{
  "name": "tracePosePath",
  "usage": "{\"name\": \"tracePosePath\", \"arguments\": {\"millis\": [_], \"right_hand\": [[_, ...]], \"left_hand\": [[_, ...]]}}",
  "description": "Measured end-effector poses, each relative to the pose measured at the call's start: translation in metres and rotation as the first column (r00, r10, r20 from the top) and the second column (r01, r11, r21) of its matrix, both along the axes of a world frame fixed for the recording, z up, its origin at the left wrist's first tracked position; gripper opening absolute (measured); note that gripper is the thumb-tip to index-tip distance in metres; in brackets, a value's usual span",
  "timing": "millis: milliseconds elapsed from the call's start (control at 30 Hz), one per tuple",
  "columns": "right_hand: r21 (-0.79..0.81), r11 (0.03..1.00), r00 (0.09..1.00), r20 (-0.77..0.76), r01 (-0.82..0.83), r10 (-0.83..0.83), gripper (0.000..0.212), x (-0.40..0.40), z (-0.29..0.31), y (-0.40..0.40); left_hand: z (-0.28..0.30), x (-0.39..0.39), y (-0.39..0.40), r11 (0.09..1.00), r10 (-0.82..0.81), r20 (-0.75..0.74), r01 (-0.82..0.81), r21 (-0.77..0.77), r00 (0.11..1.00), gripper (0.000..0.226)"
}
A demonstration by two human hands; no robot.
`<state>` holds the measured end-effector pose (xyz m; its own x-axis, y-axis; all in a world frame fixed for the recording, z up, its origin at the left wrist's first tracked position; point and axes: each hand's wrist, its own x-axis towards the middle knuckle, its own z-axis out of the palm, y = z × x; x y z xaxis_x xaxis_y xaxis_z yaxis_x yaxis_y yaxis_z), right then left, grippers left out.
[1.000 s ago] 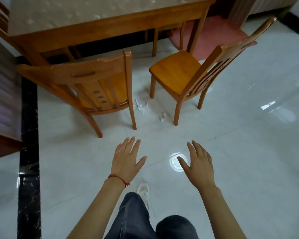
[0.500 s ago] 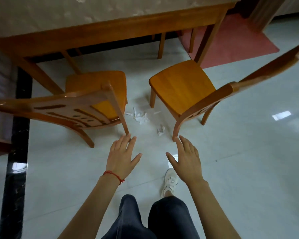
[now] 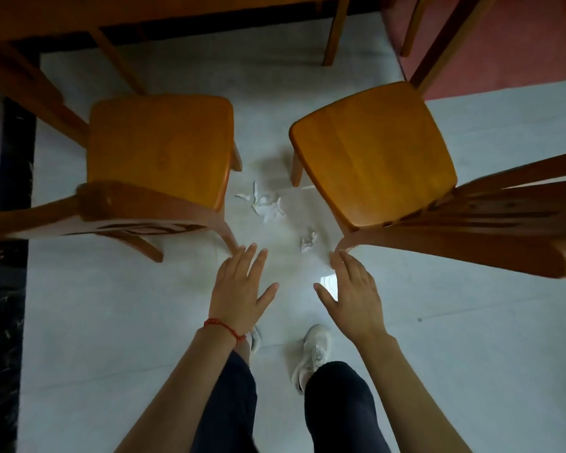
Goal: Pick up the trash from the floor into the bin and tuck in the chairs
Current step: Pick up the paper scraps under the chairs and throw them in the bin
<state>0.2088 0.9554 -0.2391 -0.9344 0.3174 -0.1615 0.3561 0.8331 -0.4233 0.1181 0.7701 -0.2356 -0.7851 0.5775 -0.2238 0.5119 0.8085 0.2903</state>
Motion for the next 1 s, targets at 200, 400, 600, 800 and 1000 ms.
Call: {"name": "tracePosePath", "arguments": {"millis": [200, 400, 600, 800, 1000], "right_hand": [[0.002, 0.998, 0.997, 0.031, 0.071, -0.071, 0.059, -0.045, -0.117, 0.007], [-0.028, 0.993, 0.993, 0.049, 0.111, -0.109, 0.060, -0.074, -0.241, 0.016], [-0.066, 0.985, 0.985, 0.067, 0.161, -0.157, 0.058, -0.093, -0.376, 0.028], [-0.065, 0.964, 0.960, 0.122, 0.259, -0.250, 0.062, -0.119, -0.493, 0.043], [-0.049, 0.927, 0.918, 0.165, 0.373, -0.360, 0.064, -0.142, -0.577, 0.074]], "left_hand": [[-0.120, -0.049, 0.013, 0.999, -0.036, 0.047, 0.035, 0.017, 0.998, 0.062], [-0.242, -0.080, 0.028, 1.000, -0.023, 0.047, 0.023, 0.003, 0.999, 0.063], [-0.361, -0.087, 0.042, 1.000, 0.003, 0.061, -0.005, 0.029, 0.998, 0.062], [-0.465, -0.092, 0.049, 0.998, 0.050, 0.057, -0.052, 0.027, 0.997, 0.063], [-0.530, -0.093, 0.057, 0.984, 0.166, 0.055, -0.169, 0.055, 0.985, 0.069]]}}
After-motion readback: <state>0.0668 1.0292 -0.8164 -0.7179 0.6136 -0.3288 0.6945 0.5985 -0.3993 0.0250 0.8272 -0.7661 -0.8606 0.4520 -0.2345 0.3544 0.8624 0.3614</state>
